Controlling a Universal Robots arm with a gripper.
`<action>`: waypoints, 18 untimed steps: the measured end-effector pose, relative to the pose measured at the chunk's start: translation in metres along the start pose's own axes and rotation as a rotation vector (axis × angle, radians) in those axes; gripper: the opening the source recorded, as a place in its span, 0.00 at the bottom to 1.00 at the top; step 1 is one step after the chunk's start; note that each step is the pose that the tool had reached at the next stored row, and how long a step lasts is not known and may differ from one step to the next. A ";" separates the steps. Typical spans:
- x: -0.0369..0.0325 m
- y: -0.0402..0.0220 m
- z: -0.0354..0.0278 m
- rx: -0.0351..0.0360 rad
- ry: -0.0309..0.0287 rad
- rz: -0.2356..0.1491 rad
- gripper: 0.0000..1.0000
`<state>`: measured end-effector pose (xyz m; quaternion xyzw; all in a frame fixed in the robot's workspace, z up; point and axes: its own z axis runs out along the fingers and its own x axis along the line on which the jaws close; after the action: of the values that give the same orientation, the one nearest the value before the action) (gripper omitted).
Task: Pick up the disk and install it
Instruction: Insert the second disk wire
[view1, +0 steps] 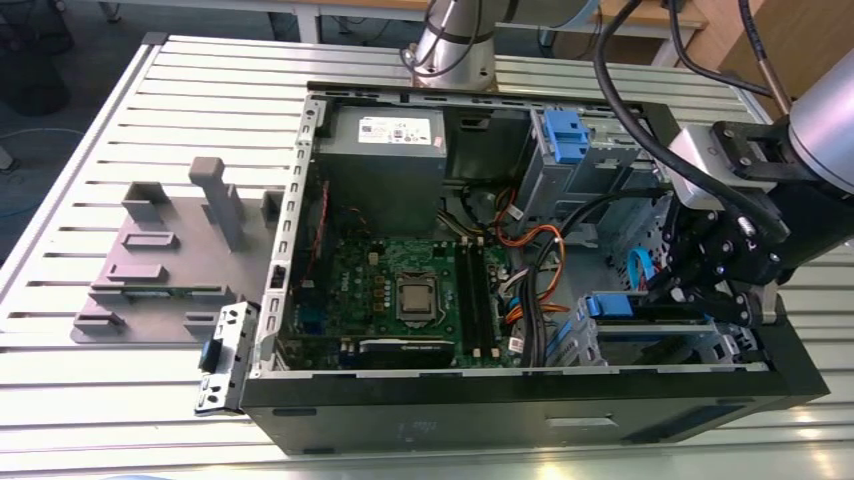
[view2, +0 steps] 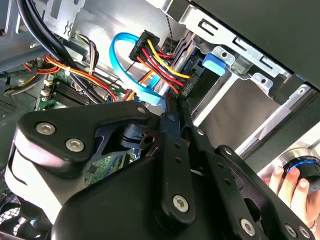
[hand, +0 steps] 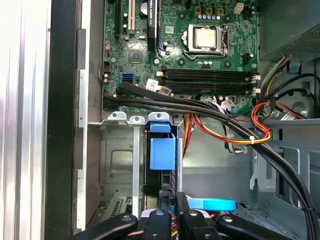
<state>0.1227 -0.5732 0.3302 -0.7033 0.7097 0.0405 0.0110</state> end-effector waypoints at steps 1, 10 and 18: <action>0.0000 0.0000 0.0002 0.0000 -0.0003 0.000 0.16; 0.0000 -0.0001 0.0015 0.0001 -0.0027 0.000 0.23; -0.0013 0.0007 -0.0170 0.0000 -0.0011 0.000 0.30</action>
<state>0.1227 -0.5731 0.3473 -0.7033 0.7097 0.0409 0.0114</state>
